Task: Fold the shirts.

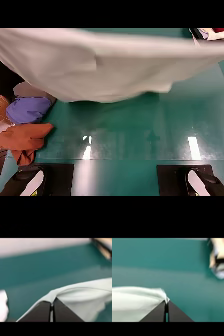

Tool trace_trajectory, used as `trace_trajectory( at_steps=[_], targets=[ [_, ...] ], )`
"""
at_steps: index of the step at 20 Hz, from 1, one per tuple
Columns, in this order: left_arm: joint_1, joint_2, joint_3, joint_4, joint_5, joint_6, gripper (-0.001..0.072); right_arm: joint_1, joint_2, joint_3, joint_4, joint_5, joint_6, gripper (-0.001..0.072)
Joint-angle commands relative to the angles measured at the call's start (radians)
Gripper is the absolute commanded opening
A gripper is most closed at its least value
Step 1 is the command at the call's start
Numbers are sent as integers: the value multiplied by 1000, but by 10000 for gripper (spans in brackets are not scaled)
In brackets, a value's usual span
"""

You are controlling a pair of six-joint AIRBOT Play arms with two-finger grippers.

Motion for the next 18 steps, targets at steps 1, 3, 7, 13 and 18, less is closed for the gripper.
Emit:
trace_trajectory(
  at_steps=[1,3,7,13,18],
  targets=[
    [4,13,268,3,124,-34,23,-90,68,193,-5,-46,5,14],
    [3,15,320,3,188,-60,23,-156,70,268,-10,-26,5,14],
    [3,0,320,3,135,-103,23,-204,-18,424,-8,57,40,14],
    [3,-64,-93,-31,55,-109,23,-135,-272,286,90,261,72,14],
    [3,-315,-390,-61,31,-65,23,15,-563,69,-11,339,72,14]
  ],
)
